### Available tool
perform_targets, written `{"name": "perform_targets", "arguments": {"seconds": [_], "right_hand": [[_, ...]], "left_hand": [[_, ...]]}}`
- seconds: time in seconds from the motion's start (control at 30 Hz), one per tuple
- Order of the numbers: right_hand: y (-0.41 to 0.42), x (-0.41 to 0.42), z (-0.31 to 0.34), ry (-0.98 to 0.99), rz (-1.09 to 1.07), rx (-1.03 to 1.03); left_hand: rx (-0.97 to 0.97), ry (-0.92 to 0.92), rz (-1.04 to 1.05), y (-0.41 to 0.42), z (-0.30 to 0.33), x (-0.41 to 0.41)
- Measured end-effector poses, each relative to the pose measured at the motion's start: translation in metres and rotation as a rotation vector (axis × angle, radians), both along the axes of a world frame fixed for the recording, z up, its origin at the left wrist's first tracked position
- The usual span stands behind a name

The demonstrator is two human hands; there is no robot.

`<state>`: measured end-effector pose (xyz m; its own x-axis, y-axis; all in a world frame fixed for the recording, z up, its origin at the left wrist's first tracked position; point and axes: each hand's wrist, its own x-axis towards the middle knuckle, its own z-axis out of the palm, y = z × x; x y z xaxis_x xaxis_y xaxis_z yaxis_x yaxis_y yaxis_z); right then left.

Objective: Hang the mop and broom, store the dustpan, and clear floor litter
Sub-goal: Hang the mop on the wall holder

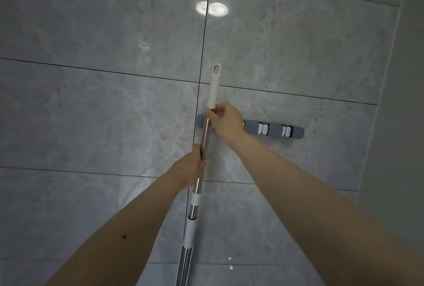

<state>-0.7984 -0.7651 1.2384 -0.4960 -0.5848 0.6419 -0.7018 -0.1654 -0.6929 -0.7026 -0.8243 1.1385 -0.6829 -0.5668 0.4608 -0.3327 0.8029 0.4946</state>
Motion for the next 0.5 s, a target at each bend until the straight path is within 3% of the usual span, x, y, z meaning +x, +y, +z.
{"name": "perform_targets", "arguments": {"seconds": [0.1,0.23,0.5], "right_hand": [[-0.012,-0.009,0.004,0.103,-0.112,0.03],[-0.023,-0.031,0.01,0.081,-0.153,0.03],[-0.035,-0.049,0.006,0.024,-0.028,0.0]], "left_hand": [[0.019,-0.013,-0.021,-0.014,0.005,-0.012],[0.011,-0.058,-0.068,-0.025,0.013,-0.031],[0.014,-0.091,-0.137,-0.041,0.014,-0.045]]}}
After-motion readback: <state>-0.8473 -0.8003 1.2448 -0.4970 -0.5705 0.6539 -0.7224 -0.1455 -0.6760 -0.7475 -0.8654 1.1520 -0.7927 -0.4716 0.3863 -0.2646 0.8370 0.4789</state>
